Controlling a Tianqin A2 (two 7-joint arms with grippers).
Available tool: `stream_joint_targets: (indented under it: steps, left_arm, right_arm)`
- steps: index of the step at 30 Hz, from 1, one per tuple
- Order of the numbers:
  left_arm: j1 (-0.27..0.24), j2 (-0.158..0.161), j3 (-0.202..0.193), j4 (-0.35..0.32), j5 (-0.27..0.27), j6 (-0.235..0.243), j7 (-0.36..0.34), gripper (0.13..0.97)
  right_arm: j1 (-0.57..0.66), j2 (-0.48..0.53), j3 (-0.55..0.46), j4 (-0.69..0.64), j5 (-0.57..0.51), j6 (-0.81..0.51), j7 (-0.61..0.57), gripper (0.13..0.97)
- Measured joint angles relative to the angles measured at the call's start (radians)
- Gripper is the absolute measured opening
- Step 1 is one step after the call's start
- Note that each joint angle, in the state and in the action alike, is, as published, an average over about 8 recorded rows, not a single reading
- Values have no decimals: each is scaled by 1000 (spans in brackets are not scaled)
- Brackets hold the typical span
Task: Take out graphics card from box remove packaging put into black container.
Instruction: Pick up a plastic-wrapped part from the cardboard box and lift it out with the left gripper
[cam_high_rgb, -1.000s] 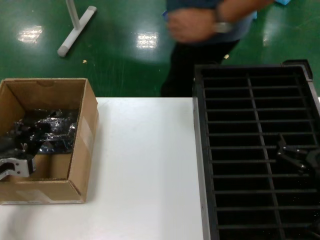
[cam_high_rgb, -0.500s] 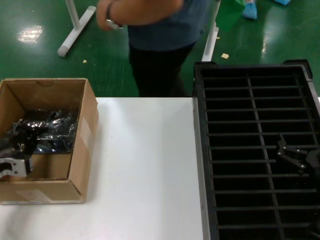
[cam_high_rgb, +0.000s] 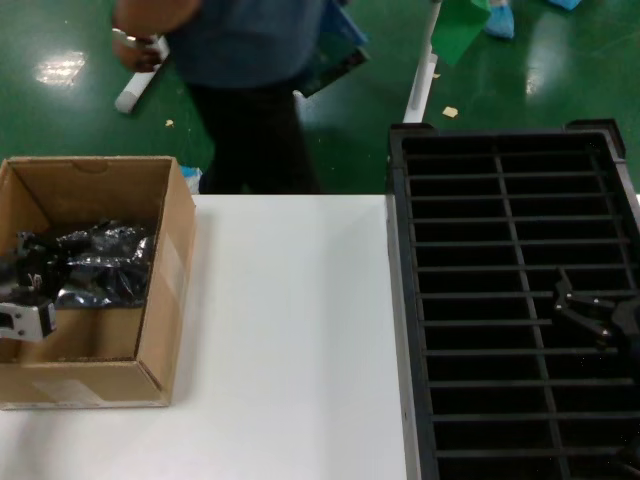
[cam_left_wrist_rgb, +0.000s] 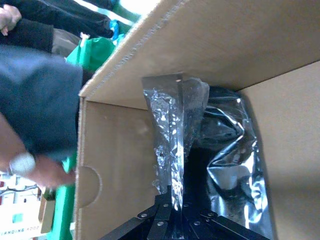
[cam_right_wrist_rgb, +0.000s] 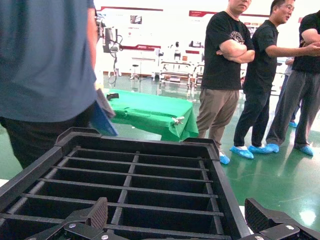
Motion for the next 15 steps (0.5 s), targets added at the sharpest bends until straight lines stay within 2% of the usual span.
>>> stream_joint_targets:
  steps: [8, 15]
  left_arm:
    - [77, -49, 40, -199, 32, 5, -175, 142]
    - [121, -117, 67, -366, 53, 31, -315, 142]
  right_arm:
    - [0, 0, 0, 0, 0, 0, 0, 966]
    - [0, 0, 0, 0, 0, 0, 0, 966]
